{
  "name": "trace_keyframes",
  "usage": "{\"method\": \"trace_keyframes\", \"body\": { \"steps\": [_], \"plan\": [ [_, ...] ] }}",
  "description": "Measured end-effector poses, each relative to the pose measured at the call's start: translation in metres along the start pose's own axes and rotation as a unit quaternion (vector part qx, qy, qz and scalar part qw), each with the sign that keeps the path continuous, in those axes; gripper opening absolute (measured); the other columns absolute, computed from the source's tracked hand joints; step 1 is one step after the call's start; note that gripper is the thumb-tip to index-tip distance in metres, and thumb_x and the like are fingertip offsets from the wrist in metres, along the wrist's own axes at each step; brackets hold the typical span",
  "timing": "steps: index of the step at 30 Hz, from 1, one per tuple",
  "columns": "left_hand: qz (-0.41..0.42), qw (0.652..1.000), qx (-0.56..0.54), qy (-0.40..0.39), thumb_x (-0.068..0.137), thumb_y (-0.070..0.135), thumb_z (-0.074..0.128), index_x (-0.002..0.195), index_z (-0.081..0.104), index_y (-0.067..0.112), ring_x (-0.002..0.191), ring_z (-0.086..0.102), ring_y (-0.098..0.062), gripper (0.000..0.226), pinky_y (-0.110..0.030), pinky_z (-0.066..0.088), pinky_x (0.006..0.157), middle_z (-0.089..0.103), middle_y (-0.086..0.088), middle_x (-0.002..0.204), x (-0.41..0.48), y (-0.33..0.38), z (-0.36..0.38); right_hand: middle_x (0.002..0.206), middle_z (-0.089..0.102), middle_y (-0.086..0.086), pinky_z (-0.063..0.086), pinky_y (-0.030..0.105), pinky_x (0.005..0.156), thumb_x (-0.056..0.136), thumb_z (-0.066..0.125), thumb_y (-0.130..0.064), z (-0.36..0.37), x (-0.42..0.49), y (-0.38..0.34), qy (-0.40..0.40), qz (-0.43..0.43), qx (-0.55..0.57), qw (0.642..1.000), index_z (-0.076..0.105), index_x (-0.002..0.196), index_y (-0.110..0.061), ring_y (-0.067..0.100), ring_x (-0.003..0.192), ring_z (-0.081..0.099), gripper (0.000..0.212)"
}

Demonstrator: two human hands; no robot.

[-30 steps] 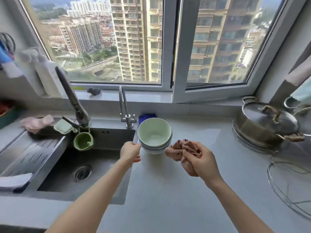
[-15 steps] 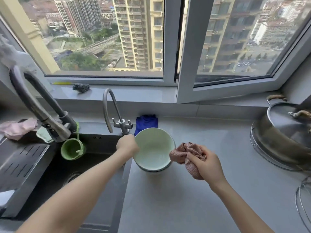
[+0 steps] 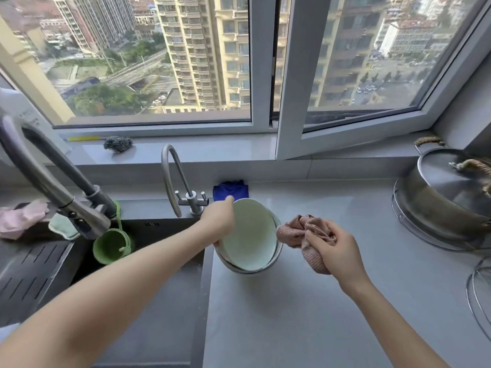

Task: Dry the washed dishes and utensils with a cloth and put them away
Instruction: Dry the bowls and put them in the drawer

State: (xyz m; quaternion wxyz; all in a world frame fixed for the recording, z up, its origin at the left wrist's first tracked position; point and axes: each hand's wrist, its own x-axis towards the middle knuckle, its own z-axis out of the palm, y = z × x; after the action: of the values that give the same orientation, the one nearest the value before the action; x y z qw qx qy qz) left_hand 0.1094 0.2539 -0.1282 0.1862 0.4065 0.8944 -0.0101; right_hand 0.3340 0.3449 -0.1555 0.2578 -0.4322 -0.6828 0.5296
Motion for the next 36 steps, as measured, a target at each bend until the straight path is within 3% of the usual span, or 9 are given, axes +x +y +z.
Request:
{"method": "trace_keyframes", "body": {
  "steps": [5, 9, 16, 19, 23, 28, 30, 32, 36],
  "plan": [
    [0.076, 0.991, 0.097, 0.06, 0.079, -0.011, 0.043, 0.138, 0.028, 0.014, 0.06, 0.04, -0.022, 0.065, -0.029, 0.027, 0.045, 0.045, -0.005, 0.073, -0.013, 0.019, -0.009, 0.098, 0.072, -0.007, 0.052, 0.04, 0.09, 0.085, 0.07, -0.018, -0.002, -0.01, -0.008, 0.025, -0.018, -0.018, 0.999, 0.067, 0.11, -0.021, 0.013, 0.096, 0.066, 0.025],
    [0.148, 0.955, 0.212, 0.143, 0.082, -0.012, 0.043, 0.148, 0.01, 0.024, 0.081, 0.044, -0.024, 0.082, -0.031, 0.039, 0.059, 0.046, -0.02, 0.114, -0.027, 0.021, -0.005, 0.103, 0.07, -0.006, 0.046, 0.026, 0.082, 0.085, 0.07, -0.021, 0.0, -0.02, -0.01, 0.09, -0.072, -0.084, 0.99, 0.065, 0.113, -0.018, 0.012, 0.097, 0.063, 0.029],
    [0.129, 0.971, -0.011, 0.2, 0.083, -0.01, 0.036, 0.148, 0.021, 0.026, 0.085, 0.052, -0.032, 0.076, -0.034, 0.037, 0.068, 0.048, -0.015, 0.101, -0.039, 0.013, -0.024, 0.121, 0.062, 0.006, 0.035, 0.013, 0.084, 0.092, 0.061, -0.02, 0.028, -0.025, -0.018, 0.199, -0.14, -0.108, 0.964, 0.057, 0.126, -0.008, 0.02, 0.109, 0.059, 0.036],
    [0.139, 0.954, -0.09, 0.25, 0.084, -0.009, 0.034, 0.146, 0.028, 0.028, 0.076, 0.045, -0.029, 0.072, -0.029, 0.031, 0.065, 0.041, -0.009, 0.089, -0.046, 0.011, -0.025, 0.127, 0.058, -0.003, 0.039, 0.02, 0.092, 0.091, 0.063, -0.027, 0.044, -0.018, -0.029, 0.154, -0.108, -0.058, 0.98, 0.049, 0.134, -0.016, 0.014, 0.115, 0.055, 0.046],
    [0.138, 0.932, -0.176, 0.284, 0.083, -0.005, 0.036, 0.141, 0.038, 0.029, 0.078, 0.048, -0.029, 0.067, -0.029, 0.031, 0.068, 0.048, -0.01, 0.089, -0.054, 0.008, -0.024, 0.108, 0.064, -0.011, 0.048, 0.034, 0.092, 0.08, 0.074, -0.022, 0.052, 0.0, -0.048, 0.128, -0.013, 0.066, 0.989, 0.052, 0.125, -0.028, 0.013, 0.103, 0.061, 0.051],
    [0.092, 0.921, -0.319, 0.202, 0.081, 0.003, 0.039, 0.123, 0.051, 0.041, 0.087, 0.062, -0.029, 0.057, -0.029, 0.047, 0.063, 0.069, -0.001, 0.096, -0.052, -0.011, -0.033, 0.081, 0.066, -0.009, 0.049, 0.029, 0.074, 0.076, 0.07, -0.009, 0.051, 0.017, -0.067, 0.129, -0.035, 0.006, 0.991, 0.063, 0.096, -0.02, 0.02, 0.083, 0.064, 0.024],
    [0.066, 0.897, -0.416, 0.135, 0.073, 0.012, 0.042, 0.105, 0.056, 0.054, 0.076, 0.066, -0.023, 0.056, -0.033, 0.056, 0.052, 0.068, 0.011, 0.08, -0.058, -0.017, -0.038, 0.076, 0.065, -0.007, 0.045, 0.026, 0.069, 0.074, 0.071, -0.009, 0.054, 0.02, -0.072, 0.125, -0.038, -0.013, 0.991, 0.063, 0.09, -0.019, 0.02, 0.078, 0.062, 0.02],
    [0.066, 0.879, -0.461, 0.104, 0.063, 0.024, 0.046, 0.096, 0.058, 0.062, 0.071, 0.064, -0.015, 0.052, -0.037, 0.059, 0.061, 0.065, 0.014, 0.065, -0.06, -0.023, -0.04, 0.073, 0.064, -0.006, 0.043, 0.025, 0.067, 0.073, 0.071, -0.009, 0.053, 0.023, -0.076, 0.126, -0.031, -0.011, 0.991, 0.062, 0.085, -0.019, 0.019, 0.074, 0.059, 0.018],
    [0.14, 0.794, -0.592, 0.011, 0.065, 0.035, 0.057, 0.108, 0.061, 0.051, 0.098, 0.063, -0.011, 0.046, -0.029, 0.051, 0.073, 0.067, -0.001, 0.11, -0.062, -0.029, -0.039, 0.072, 0.065, -0.005, 0.051, 0.034, 0.071, 0.07, 0.069, -0.006, 0.048, 0.023, -0.084, 0.113, 0.001, 0.024, 0.993, 0.062, 0.078, -0.023, 0.019, 0.072, 0.06, 0.02]
  ]
}}
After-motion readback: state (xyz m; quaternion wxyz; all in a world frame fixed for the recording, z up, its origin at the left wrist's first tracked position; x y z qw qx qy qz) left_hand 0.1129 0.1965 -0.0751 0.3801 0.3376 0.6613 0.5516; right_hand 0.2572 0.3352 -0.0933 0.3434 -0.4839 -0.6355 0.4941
